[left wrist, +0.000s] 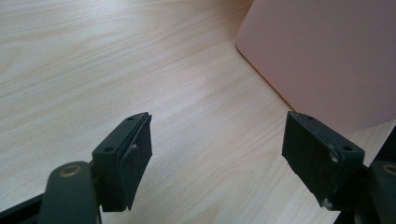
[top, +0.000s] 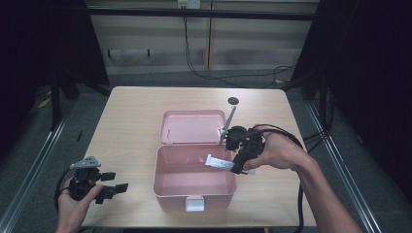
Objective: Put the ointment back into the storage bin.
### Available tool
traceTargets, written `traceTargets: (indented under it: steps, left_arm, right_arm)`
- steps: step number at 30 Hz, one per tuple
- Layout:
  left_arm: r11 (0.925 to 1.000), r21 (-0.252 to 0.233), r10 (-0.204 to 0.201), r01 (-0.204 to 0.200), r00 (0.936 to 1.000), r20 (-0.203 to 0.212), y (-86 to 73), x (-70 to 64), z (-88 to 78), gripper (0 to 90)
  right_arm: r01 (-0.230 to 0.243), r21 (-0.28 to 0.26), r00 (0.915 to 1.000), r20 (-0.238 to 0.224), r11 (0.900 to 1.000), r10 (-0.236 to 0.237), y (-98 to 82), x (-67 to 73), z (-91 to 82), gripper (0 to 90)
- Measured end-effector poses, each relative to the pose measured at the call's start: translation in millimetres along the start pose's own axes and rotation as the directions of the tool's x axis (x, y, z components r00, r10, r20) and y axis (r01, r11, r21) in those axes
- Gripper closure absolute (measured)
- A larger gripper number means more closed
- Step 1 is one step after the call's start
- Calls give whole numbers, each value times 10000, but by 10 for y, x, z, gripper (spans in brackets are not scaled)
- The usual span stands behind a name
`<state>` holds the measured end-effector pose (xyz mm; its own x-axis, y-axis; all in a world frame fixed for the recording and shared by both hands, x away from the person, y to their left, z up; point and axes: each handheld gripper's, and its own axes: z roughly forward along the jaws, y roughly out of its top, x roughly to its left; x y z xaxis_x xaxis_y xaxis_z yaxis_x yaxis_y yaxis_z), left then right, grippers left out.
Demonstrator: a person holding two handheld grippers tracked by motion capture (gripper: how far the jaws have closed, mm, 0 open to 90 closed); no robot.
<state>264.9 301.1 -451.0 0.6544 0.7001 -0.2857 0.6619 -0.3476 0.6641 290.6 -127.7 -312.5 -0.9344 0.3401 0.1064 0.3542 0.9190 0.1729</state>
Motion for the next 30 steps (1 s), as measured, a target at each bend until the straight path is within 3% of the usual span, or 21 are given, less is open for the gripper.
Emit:
traceTargets:
  steps: [8,30]
  left_arm:
    - [10000,12,76,-76,9999,66,-1,-1,-6,237]
    - [9999,-6,110,-110,9999,75,2,0,-10,228]
  right_arm:
    - [727,386,9966,-409,9966,-711,270,78,149,711]
    - [1419,1014,9861,-1014,9847,-1316,659,131,583,712]
